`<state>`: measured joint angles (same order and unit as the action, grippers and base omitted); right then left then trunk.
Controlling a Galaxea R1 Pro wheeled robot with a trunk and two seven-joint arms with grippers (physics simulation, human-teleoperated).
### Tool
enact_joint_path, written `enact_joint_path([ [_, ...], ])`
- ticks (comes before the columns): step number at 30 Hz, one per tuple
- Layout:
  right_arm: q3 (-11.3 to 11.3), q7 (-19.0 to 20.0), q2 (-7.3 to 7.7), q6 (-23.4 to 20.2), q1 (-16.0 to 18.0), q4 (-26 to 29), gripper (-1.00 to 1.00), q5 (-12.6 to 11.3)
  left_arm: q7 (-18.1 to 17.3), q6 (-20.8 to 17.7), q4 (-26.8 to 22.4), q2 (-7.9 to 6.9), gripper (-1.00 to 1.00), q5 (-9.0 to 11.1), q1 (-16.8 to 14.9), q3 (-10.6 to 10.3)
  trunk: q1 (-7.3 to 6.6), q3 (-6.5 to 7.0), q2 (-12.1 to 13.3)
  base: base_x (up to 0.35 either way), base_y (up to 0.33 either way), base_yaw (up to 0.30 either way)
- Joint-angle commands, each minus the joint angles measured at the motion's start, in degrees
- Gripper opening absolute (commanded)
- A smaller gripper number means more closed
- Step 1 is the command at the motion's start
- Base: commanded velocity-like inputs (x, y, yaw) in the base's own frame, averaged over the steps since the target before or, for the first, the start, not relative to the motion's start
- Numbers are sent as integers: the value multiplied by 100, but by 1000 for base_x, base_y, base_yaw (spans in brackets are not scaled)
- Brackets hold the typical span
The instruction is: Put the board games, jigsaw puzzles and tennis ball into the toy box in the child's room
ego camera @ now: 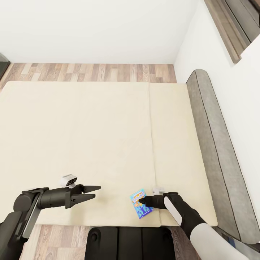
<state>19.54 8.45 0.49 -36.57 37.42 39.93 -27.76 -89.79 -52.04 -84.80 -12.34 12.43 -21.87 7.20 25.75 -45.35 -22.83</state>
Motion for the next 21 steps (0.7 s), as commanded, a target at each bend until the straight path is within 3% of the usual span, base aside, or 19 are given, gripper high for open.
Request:
enact_joint_path([
  [1, 15, 15, 5, -18, 2, 6, 100, 15, -21, -61, -2, -1, 100, -3, -1, 0, 3, -6, -9, 0, 0, 0],
  [21, 36, 16, -2, -17, 2, 6, 100, 16, -21, -61, -2, -6, 100, -3, -1, 0, 3, -7, -9, 0, 0, 0],
])
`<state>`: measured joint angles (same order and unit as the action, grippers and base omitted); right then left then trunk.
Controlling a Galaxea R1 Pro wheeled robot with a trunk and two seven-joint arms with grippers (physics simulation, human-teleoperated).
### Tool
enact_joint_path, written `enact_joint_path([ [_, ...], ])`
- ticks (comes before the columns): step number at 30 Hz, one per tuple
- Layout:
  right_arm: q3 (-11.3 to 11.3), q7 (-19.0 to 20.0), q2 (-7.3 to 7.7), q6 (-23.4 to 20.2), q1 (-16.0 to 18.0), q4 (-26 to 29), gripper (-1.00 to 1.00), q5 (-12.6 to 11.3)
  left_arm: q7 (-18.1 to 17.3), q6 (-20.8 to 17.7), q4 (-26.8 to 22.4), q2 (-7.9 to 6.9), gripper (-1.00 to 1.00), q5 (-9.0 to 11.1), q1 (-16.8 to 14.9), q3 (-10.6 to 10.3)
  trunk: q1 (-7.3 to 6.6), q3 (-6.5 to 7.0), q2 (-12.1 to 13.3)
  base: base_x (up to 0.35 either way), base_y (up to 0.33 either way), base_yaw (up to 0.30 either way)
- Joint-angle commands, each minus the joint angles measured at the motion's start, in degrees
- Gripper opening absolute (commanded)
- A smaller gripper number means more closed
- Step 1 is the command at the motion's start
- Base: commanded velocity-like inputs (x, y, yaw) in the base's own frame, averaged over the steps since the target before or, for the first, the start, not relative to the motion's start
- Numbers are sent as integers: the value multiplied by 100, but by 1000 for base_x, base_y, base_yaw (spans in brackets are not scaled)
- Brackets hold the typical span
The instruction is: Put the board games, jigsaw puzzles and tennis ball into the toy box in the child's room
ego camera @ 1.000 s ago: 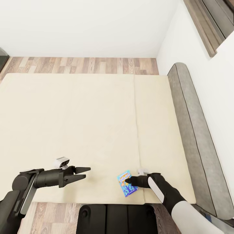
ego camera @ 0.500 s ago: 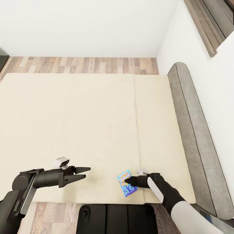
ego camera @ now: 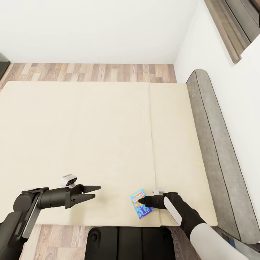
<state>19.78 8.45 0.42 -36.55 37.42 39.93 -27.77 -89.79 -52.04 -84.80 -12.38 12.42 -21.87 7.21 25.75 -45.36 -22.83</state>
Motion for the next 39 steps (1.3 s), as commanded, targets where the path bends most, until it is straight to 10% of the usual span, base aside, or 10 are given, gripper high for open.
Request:
enact_joint_path([
  [1, 13, 17, 6, -19, 2, 6, 100, 17, -21, -61, -2, -2, 100, -2, -1, -1, 3, -6, -9, 0, 0, 0],
  [39, 35, 17, 2, -19, -11, 6, 100, 17, -21, -61, -2, -2, 100, -2, -1, -1, 3, -6, -9, 0, 37, 0],
])
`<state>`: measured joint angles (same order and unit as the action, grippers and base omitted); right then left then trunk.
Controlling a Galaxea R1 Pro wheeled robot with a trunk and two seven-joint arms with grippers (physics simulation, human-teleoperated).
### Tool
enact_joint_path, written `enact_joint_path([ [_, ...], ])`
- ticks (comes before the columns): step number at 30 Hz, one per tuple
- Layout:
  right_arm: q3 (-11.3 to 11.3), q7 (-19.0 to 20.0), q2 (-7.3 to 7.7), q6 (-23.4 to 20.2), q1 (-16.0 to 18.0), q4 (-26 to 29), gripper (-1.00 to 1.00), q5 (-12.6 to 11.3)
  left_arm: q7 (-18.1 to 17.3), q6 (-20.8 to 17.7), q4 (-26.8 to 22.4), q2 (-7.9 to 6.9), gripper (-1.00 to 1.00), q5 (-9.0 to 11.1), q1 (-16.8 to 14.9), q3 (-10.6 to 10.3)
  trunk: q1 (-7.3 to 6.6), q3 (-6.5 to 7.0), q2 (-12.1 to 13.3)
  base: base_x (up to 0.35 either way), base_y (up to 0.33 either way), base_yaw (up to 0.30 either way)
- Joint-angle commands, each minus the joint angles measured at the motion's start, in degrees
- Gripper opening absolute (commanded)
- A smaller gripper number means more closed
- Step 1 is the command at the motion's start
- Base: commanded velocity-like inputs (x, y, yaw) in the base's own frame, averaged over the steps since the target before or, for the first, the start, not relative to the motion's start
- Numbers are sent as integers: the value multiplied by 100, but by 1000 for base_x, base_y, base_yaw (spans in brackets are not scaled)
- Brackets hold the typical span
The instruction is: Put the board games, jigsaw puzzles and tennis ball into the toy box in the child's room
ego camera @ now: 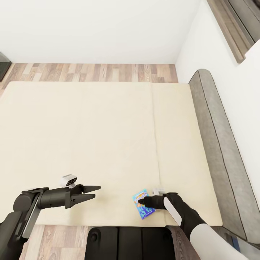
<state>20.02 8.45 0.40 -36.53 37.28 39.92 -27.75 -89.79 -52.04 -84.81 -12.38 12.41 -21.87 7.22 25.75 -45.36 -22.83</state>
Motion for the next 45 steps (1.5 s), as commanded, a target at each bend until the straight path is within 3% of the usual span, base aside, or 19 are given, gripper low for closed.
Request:
enact_joint_path([
  [1, 11, 16, 4, -21, 3, 7, 100, 15, -21, -61, 0, -2, 100, -1, -2, -1, 3, -6, -9, 0, 152, 0],
  [45, 11, 16, -5, -29, 3, 7, 100, 11, -21, -61, 4, -10, 100, 0, -2, -1, 3, -6, -9, 0, 30, 0],
])
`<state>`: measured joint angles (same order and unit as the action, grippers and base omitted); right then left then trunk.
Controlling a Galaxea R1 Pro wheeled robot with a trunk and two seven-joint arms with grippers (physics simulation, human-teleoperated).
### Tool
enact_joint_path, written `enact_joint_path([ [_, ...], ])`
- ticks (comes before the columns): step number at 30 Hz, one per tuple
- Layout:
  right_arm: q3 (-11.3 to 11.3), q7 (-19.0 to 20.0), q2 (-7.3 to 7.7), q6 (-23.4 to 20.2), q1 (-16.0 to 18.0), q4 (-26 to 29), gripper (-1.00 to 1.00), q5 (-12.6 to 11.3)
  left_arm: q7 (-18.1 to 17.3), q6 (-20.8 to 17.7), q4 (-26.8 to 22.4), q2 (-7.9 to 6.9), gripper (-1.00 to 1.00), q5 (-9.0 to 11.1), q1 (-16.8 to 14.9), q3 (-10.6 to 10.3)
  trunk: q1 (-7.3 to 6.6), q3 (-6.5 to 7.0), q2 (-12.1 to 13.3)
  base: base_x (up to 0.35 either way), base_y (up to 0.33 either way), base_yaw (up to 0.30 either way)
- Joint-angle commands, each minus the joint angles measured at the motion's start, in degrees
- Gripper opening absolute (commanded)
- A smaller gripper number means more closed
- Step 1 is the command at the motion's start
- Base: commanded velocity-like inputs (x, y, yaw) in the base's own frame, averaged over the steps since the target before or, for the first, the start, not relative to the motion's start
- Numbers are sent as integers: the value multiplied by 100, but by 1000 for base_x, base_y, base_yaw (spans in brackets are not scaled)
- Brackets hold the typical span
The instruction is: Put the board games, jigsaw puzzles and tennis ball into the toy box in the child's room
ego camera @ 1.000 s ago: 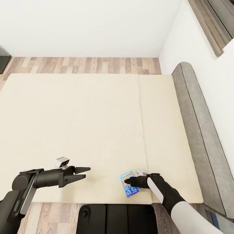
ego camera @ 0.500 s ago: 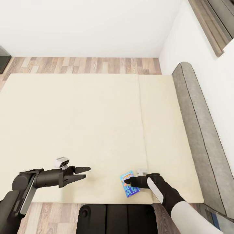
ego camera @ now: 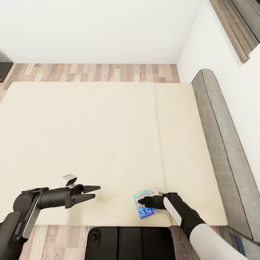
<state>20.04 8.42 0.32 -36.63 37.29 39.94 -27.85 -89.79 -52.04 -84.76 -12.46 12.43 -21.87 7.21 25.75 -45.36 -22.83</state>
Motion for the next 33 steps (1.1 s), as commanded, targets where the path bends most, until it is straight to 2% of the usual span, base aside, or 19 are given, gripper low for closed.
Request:
enact_joint_path([
  [1, 9, 19, 3, -20, 2, 5, 100, 21, -21, -61, -3, -2, 100, -1, -1, -1, 3, -6, -9, 0, 0, 0],
  [33, 9, 19, 3, -20, -2, 5, 100, 17, -21, -61, 1, -1, 100, -4, -1, 1, 3, -6, -9, 0, 22, 0],
])
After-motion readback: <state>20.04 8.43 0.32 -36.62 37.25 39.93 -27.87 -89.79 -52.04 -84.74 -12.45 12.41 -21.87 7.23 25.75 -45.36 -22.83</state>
